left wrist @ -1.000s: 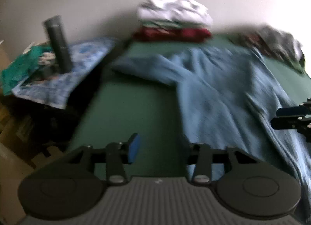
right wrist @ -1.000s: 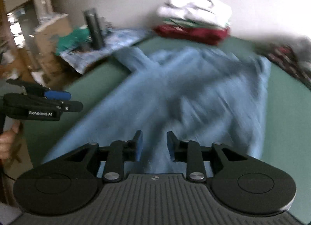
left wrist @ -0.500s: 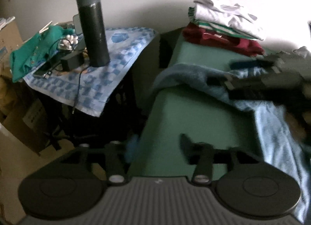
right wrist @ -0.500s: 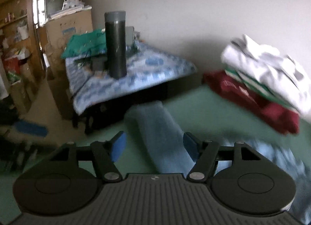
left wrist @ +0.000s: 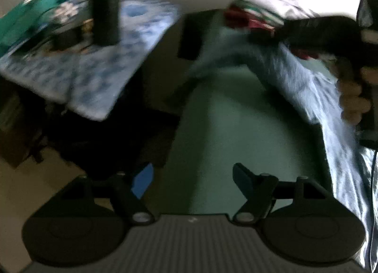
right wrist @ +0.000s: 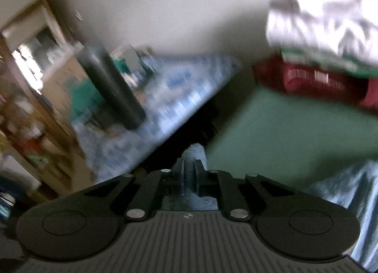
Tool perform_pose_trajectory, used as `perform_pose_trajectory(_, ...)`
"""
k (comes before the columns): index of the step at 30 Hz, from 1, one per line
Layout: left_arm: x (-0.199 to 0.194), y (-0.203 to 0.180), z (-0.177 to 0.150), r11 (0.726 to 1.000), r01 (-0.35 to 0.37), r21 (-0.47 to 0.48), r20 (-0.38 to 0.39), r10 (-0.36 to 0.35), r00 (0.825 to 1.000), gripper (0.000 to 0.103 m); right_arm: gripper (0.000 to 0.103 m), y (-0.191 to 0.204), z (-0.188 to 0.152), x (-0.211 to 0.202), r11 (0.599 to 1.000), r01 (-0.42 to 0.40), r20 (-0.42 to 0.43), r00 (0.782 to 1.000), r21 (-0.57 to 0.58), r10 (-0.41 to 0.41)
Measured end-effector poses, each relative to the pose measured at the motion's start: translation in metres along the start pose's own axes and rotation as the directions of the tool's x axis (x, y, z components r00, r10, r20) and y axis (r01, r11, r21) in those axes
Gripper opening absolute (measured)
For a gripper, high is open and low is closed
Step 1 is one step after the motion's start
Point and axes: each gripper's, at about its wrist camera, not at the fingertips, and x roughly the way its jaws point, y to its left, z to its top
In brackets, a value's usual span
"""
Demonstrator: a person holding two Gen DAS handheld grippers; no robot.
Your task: Fold clothes
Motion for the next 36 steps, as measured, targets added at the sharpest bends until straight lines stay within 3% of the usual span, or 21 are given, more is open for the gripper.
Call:
perform_pose_trajectory(3, 0.012, -0.02, 0.009, 0.998, 0.041, 0.054, 0.004, -0.041, 0.999, 0.086, 0.009, -0.005, 0.002, -0.053, 0.999, -0.036, 0.147, 0.989, 0.026, 0.032)
perform_pose_trajectory(5, 0.019, -0.032, 0.014, 0.994, 0.08, 0.074, 0.004, -0.081, 0.997, 0.088, 0.009, -0.013, -0.01, -0.096, 0.999, -0.007, 0.237, 0.971, 0.035, -0.001)
perform_pose_trajectory(7, 0.027, -0.044, 0.017, 0.99, 0.084, 0.11, 0.012, -0.086, 0.996, 0.097, 0.009, -0.015, -0.032, -0.131, 1.0, 0.031, 0.241, 0.97, -0.002, -0.029)
perform_pose_trajectory(8, 0.03, -0.05, 0.017, 0.988, 0.082, 0.134, 0.015, -0.084, 0.996, 0.098, 0.01, -0.014, -0.048, -0.146, 0.998, 0.054, 0.207, 0.977, -0.043, -0.044)
perform_pose_trajectory(10, 0.036, -0.061, 0.018, 0.98, 0.078, 0.183, 0.019, -0.083, 0.996, 0.099, 0.02, -0.015, -0.083, -0.159, 0.993, 0.066, 0.017, 0.998, -0.101, -0.064)
perform_pose_trajectory(11, 0.038, -0.066, 0.019, 0.975, 0.076, 0.208, 0.022, -0.083, 0.996, 0.099, 0.034, -0.014, -0.099, -0.163, 0.988, 0.089, -0.055, 0.994, -0.124, -0.096)
perform_pose_trajectory(13, 0.041, -0.076, 0.019, 0.965, 0.078, 0.252, 0.03, -0.088, 0.996, 0.095, 0.04, -0.012, -0.127, -0.171, 0.973, 0.156, -0.158, 0.97, -0.172, -0.184)
perform_pose_trajectory(14, 0.042, -0.081, 0.019, 0.959, 0.076, 0.273, 0.036, -0.089, 0.995, 0.093, 0.041, -0.011, -0.133, -0.176, 0.966, 0.191, -0.157, 0.963, -0.172, -0.219)
perform_pose_trajectory(16, 0.043, -0.092, 0.019, 0.943, 0.081, 0.322, 0.046, -0.101, 0.994, 0.091, 0.042, -0.013, -0.128, -0.185, 0.96, 0.258, -0.079, 0.96, -0.112, -0.267)
perform_pose_trajectory(20, 0.04, -0.109, 0.018, 0.912, 0.148, 0.382, 0.032, -0.173, 0.984, 0.094, 0.063, -0.026, -0.094, -0.181, 0.953, 0.274, 0.138, 0.947, 0.125, -0.291)
perform_pose_trajectory(23, 0.034, -0.123, 0.007, 0.888, 0.183, 0.422, 0.013, -0.207, 0.978, 0.097, 0.063, -0.033, -0.064, -0.14, 0.961, 0.215, 0.151, 0.958, 0.175, -0.242)
perform_pose_trajectory(26, 0.025, -0.132, -0.009, 0.864, 0.198, 0.463, 0.006, -0.227, 0.974, 0.097, 0.063, -0.024, -0.045, -0.076, 0.97, 0.232, 0.05, 0.971, 0.07, -0.235)
perform_pose_trajectory(29, 0.014, -0.135, -0.023, 0.839, 0.185, 0.512, 0.034, -0.235, 0.971, 0.098, 0.061, -0.01, -0.046, -0.016, 0.964, 0.256, -0.05, 0.965, -0.069, -0.259)
perform_pose_trajectory(30, 0.01, -0.137, -0.027, 0.83, 0.179, 0.529, 0.044, -0.238, 0.97, 0.099, 0.057, -0.008, -0.048, 0.004, 0.951, 0.285, -0.078, 0.952, -0.123, -0.295)
perform_pose_trajectory(31, 0.008, -0.136, -0.029, 0.826, 0.172, 0.537, 0.056, -0.239, 0.969, 0.099, 0.036, -0.005, -0.05, 0.018, 0.928, 0.327, -0.099, 0.932, -0.178, -0.348)
perform_pose_trajectory(32, 0.007, -0.135, -0.03, 0.824, 0.165, 0.542, 0.069, -0.239, 0.968, 0.099, 0.023, -0.001, -0.05, 0.022, 0.909, 0.357, -0.084, 0.921, -0.217, -0.382)
perform_pose_trajectory(33, 0.007, -0.133, -0.028, 0.828, 0.175, 0.533, 0.072, -0.25, 0.965, 0.099, 0.01, -0.001, -0.045, 0.015, 0.921, 0.34, -0.064, 0.932, -0.191, -0.357)
perform_pose_trajectory(34, 0.008, -0.131, -0.025, 0.833, 0.19, 0.519, 0.072, -0.265, 0.962, 0.099, 0.01, -0.004, -0.039, 0.006, 0.945, 0.299, -0.05, 0.95, -0.134, -0.308)
perform_pose_trajectory(36, 0.01, -0.128, -0.018, 0.841, 0.24, 0.485, 0.064, -0.308, 0.949, 0.1, 0.01, -0.012, -0.022, -0.032, 0.987, 0.159, 0.075, 0.984, 0.016, -0.16)
